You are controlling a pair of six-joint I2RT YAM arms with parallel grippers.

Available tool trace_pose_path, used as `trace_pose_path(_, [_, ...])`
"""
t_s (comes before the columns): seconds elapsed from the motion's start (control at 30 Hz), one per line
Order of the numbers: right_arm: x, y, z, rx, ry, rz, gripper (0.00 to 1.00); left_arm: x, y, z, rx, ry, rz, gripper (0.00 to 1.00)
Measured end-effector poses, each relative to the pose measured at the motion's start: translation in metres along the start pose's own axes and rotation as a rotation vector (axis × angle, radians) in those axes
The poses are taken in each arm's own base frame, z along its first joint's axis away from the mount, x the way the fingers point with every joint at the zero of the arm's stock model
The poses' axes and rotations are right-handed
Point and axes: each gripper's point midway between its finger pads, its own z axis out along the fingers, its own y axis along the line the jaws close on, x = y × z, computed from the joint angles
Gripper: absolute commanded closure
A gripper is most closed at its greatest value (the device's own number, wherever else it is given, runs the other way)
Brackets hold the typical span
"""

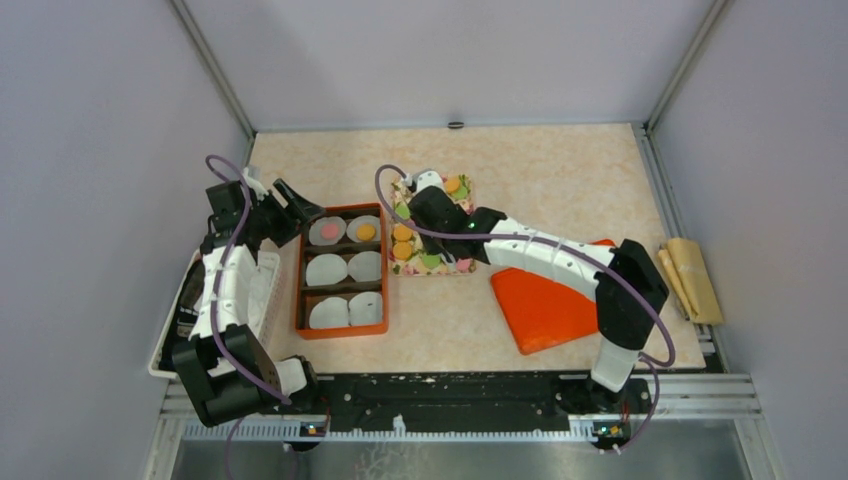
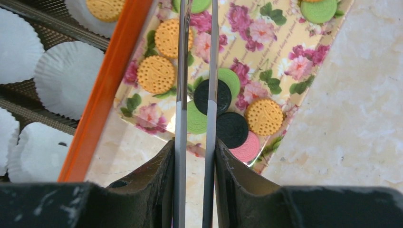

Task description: Pack the cookies

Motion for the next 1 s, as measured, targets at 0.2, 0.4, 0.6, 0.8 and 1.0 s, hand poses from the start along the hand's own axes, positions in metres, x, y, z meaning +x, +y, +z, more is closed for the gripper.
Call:
trace_pose_path(0.2, [0.002, -0.035, 0.014, 0.064, 0.024, 0.056, 0.73, -0.001, -0.001, -0.001, 0.002, -0.002, 0.002, 0.2])
trace_pose_path(0.4, [0.016, -0.044, 0.032, 0.086, 0.071, 0.06, 0.72, 0.0, 0.0, 0.001, 0.001, 0.004, -0.003, 0.2])
trace_pose_path(0.6, [0.031, -0.039, 0.045, 0.073, 0.117, 0.063, 0.72, 0.0, 0.002, 0.002, 0.001, 0.012, -0.009, 0.2])
trace_pose_path(0.8, [0.031, -0.042, 0.048, 0.078, 0.12, 0.092, 0.62, 0.001, 0.001, 0.002, 0.003, 0.014, -0.009, 0.2])
trace_pose_path(1.0, [0.032, -0.048, 0.05, 0.088, 0.126, 0.111, 0.6, 0.002, 0.0, 0.002, 0.011, 0.018, -0.009, 0.2])
